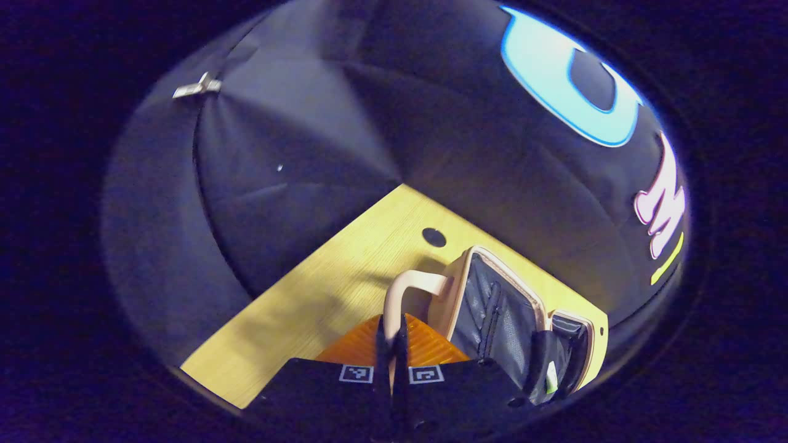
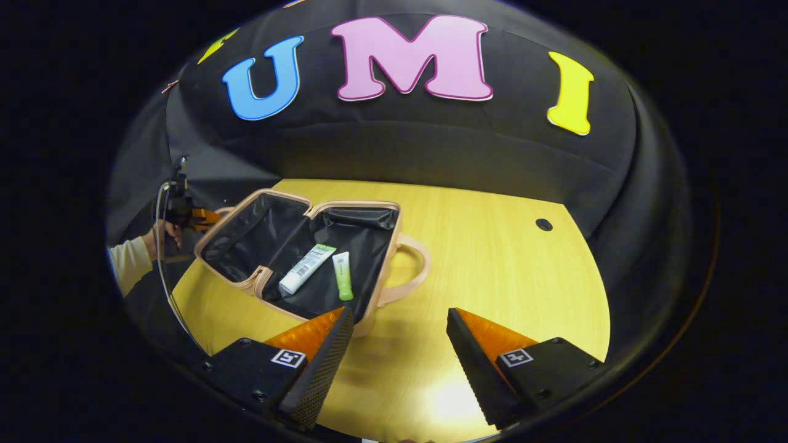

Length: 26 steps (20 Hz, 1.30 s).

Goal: First open the suitcase, pack the skin care products into it, and then close the suitcase.

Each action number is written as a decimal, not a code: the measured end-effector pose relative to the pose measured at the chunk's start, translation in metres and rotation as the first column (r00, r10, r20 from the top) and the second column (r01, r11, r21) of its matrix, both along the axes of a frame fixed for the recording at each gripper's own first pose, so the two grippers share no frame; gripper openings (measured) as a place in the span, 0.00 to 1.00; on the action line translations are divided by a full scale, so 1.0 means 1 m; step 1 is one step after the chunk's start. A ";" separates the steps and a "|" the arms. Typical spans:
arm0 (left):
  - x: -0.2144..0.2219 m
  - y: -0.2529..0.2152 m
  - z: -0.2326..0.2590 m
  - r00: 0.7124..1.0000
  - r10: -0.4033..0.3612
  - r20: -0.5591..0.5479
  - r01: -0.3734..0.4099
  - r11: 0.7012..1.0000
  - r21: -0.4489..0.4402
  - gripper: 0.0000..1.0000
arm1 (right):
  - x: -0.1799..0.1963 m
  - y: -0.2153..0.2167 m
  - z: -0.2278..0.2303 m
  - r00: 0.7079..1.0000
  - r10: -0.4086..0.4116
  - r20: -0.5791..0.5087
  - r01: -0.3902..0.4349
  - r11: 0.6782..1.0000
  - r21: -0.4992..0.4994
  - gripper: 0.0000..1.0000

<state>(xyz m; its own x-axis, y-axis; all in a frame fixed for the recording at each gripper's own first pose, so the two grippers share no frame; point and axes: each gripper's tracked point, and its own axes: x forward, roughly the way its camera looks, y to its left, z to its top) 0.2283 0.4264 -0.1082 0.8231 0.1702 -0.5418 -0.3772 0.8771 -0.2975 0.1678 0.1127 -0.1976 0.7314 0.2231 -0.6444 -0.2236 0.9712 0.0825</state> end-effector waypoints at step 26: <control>-0.024 -0.470 -0.001 0.787 -0.592 -0.171 0.580 0.806 -0.122 0.14 | 0.002 -0.120 0.021 0.989 -0.113 0.094 0.107 0.992 0.073 0.98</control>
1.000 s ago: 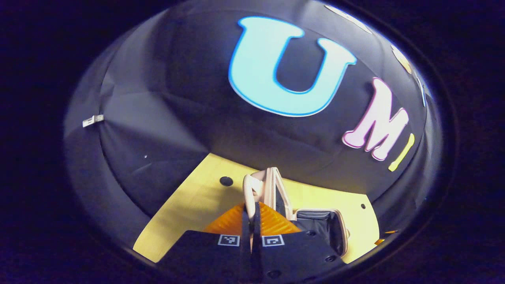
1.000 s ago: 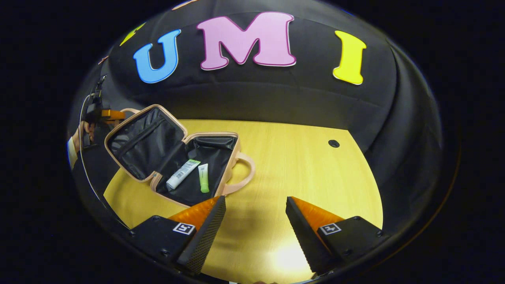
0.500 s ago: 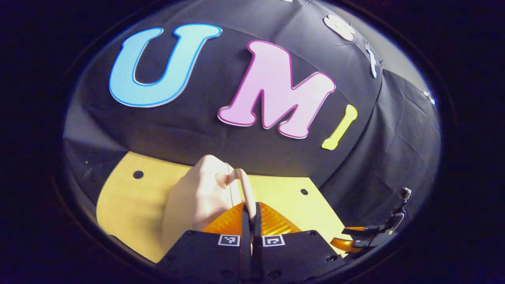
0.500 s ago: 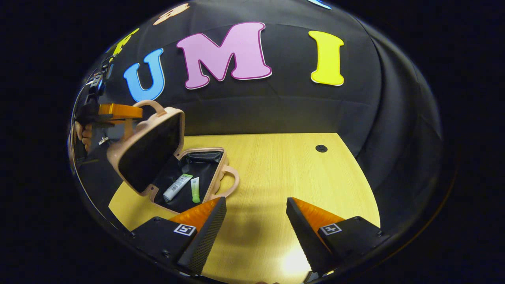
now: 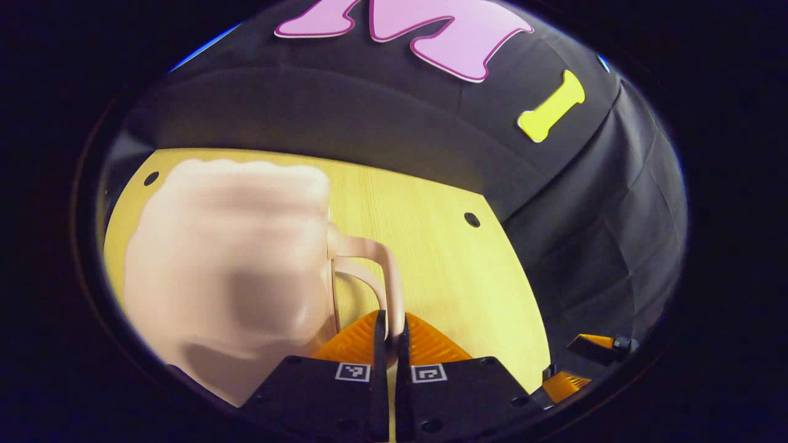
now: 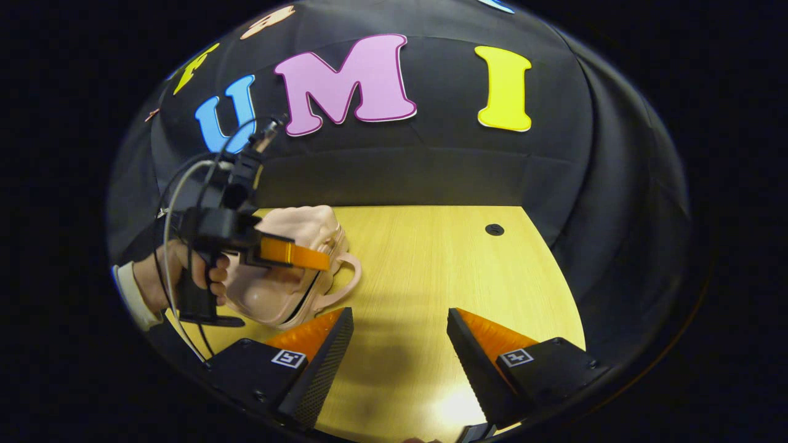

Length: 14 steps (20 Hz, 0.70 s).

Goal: First open the suitcase, pack the skin care products into it, and then close the suitcase.

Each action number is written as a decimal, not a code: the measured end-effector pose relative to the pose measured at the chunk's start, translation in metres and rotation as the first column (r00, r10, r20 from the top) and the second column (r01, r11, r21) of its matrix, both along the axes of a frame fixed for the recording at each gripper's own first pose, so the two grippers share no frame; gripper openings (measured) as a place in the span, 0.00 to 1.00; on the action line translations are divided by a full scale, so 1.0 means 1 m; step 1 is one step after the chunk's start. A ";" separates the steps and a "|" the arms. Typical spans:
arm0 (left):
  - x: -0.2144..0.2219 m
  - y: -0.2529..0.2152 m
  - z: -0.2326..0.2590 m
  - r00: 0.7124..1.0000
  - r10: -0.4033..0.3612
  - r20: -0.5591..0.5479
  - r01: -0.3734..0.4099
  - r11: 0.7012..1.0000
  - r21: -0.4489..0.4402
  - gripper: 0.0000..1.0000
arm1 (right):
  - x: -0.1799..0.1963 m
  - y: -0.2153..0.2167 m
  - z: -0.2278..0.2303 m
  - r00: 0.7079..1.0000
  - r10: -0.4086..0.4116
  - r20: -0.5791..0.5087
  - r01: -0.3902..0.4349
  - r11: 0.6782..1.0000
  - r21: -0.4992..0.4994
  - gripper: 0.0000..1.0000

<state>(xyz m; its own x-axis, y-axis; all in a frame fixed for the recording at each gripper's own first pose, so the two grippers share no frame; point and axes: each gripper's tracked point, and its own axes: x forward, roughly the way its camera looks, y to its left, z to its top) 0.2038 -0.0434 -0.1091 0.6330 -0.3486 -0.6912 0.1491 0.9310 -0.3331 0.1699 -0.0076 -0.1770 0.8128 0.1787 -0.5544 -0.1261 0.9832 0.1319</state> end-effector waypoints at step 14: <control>-0.119 0.096 0.204 0.792 0.113 0.600 -0.238 0.962 0.133 0.96 | -0.034 0.034 0.105 0.980 -0.082 0.180 0.082 0.997 0.009 0.97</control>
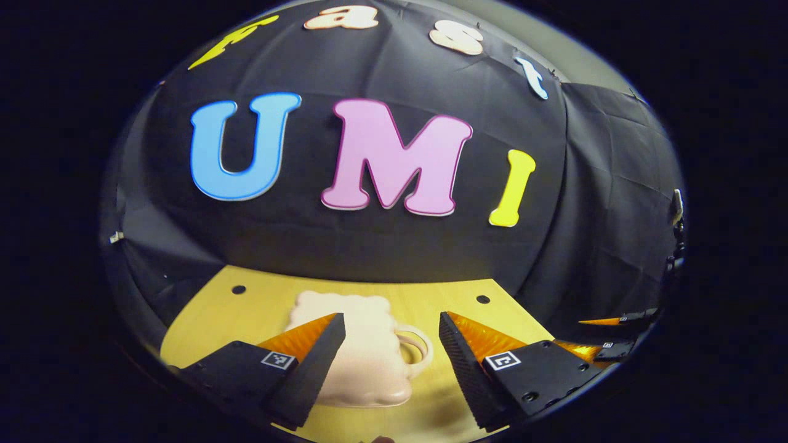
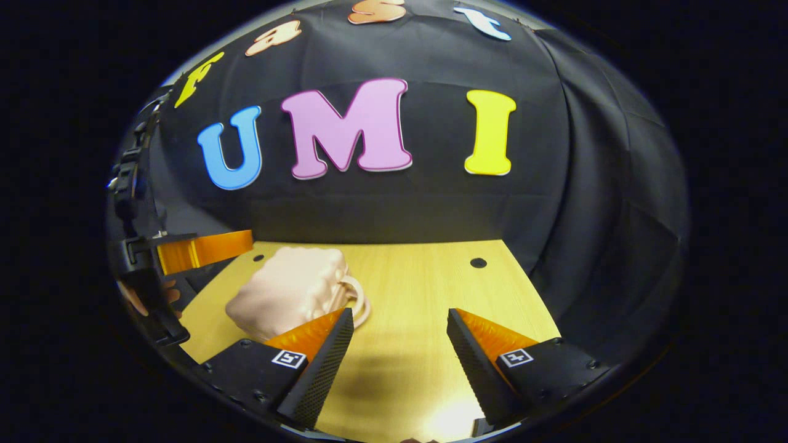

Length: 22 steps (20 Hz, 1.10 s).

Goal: First open the suitcase, pack the skin care products into it, and then close the suitcase.

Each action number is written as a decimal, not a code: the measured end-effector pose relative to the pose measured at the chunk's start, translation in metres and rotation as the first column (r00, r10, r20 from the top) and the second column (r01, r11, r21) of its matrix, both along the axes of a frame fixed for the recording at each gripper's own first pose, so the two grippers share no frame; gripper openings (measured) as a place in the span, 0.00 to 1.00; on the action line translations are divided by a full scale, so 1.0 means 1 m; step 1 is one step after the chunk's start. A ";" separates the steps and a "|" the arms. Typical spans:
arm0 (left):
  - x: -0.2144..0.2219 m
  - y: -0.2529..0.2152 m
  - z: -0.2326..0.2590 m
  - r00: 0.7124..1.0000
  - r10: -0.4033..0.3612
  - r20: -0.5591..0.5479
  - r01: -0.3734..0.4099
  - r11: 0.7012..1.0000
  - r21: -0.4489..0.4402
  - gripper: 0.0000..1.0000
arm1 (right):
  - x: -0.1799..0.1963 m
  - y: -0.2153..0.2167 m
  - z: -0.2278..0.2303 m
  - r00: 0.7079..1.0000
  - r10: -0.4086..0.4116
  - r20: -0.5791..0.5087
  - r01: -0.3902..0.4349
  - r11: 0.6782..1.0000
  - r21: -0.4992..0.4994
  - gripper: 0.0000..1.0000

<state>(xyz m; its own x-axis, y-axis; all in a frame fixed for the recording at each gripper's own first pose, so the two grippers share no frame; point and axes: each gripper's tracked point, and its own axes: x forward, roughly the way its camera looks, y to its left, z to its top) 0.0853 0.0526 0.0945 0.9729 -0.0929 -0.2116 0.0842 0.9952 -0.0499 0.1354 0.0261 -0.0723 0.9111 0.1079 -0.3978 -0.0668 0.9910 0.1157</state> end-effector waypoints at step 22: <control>-0.115 0.030 0.020 0.992 0.074 0.106 -0.076 0.997 0.007 0.96 | -0.083 0.030 0.078 0.976 -0.047 0.212 0.040 0.999 0.034 0.96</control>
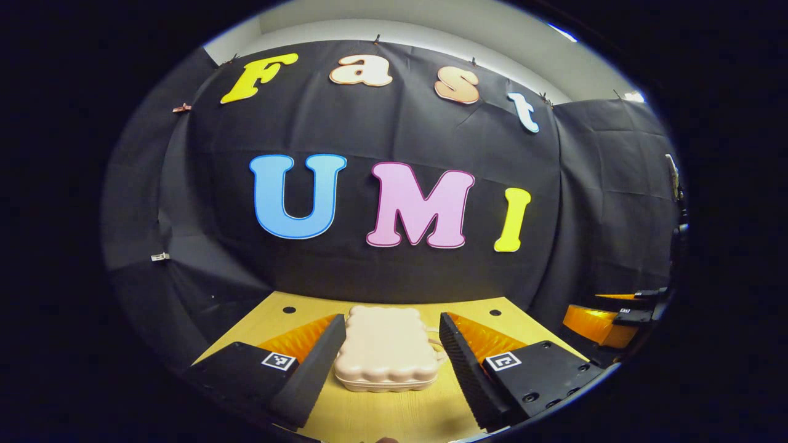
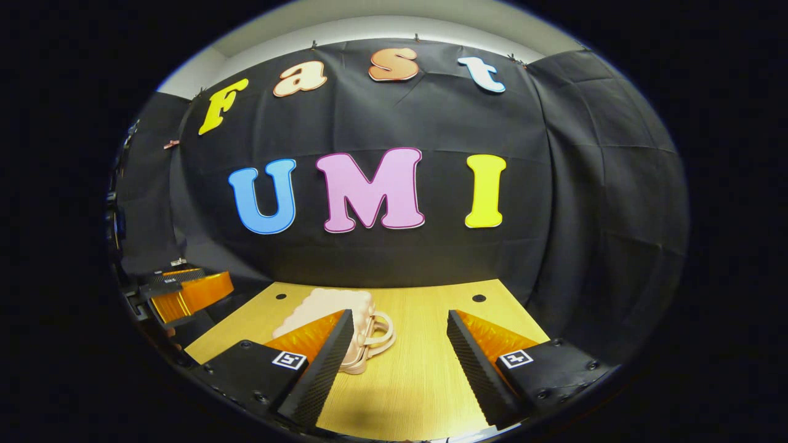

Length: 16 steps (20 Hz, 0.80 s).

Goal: First open the suitcase, pack the skin care products into it, and then close the suitcase.

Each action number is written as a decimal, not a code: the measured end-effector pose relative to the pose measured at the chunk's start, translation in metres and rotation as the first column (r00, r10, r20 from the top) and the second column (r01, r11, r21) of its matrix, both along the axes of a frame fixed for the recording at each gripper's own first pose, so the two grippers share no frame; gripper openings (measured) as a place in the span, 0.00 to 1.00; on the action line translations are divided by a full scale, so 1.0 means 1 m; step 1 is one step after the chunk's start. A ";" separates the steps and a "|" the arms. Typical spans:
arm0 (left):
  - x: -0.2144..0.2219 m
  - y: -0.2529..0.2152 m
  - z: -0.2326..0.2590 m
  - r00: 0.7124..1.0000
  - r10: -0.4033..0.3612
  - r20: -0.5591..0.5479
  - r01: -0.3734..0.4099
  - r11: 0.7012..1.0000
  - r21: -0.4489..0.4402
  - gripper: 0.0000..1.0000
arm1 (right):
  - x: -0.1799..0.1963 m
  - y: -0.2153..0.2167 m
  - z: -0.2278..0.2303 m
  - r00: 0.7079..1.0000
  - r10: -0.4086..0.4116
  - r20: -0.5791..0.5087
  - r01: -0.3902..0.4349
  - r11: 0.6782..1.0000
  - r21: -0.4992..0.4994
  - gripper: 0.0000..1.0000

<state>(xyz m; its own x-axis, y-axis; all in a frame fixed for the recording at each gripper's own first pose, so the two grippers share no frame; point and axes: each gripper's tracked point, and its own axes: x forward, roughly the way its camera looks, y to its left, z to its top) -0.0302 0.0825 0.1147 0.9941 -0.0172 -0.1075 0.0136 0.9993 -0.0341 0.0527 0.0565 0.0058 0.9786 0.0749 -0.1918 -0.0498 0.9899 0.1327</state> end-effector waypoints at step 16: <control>-0.033 0.054 -0.002 0.985 0.175 -0.004 -0.175 0.984 0.034 0.96 | 0.034 0.065 -0.006 0.986 0.167 -0.013 -0.167 0.985 -0.036 0.97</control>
<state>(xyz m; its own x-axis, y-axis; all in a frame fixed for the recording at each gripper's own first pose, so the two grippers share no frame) -0.0630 0.1364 0.1128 0.9806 0.1608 -0.1122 -0.1618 0.9868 -0.0002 0.0871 0.1217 -0.0005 0.9509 0.2299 -0.2073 -0.2136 0.9720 0.0981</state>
